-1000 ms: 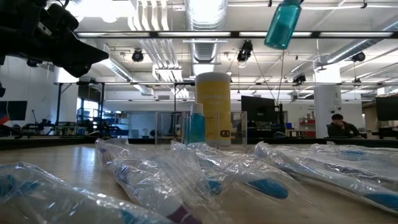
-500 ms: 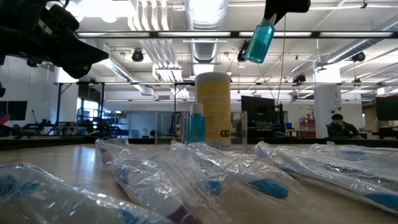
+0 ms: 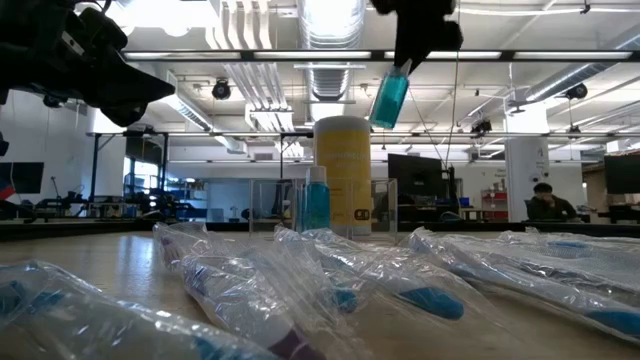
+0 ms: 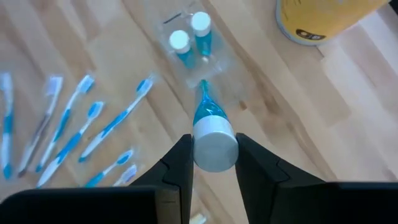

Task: Pick & Place toothbrushing station
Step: Put the blue mouthwash into the transparent organizer

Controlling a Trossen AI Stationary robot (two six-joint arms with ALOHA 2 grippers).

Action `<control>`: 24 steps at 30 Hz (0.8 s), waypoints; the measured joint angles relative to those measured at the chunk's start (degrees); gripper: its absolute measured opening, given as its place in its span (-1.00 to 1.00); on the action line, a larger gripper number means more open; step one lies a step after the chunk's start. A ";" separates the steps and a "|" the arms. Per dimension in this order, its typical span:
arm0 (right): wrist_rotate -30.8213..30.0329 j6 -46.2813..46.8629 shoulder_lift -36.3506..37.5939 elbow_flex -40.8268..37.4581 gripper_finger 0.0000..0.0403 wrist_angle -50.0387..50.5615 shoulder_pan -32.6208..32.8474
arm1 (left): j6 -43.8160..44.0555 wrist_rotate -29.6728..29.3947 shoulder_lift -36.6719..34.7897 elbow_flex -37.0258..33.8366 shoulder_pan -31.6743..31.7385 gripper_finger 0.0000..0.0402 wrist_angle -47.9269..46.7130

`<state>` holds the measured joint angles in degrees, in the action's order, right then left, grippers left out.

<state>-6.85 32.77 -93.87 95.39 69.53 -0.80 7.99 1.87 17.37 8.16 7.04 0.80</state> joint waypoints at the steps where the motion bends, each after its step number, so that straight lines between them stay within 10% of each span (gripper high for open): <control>1: 0.04 -0.08 -0.77 0.03 -0.57 -0.13 -0.67 | 0.04 0.02 0.02 0.00 -0.01 -0.93 0.00; 24: 2.78 -3.50 -29.00 34.00 -0.57 16.85 -6.12 | 3.23 0.02 0.02 0.00 -0.01 -0.93 -0.38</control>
<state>-4.07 29.27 -122.87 129.39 86.38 -6.92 11.23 1.89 17.38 8.16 7.03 0.42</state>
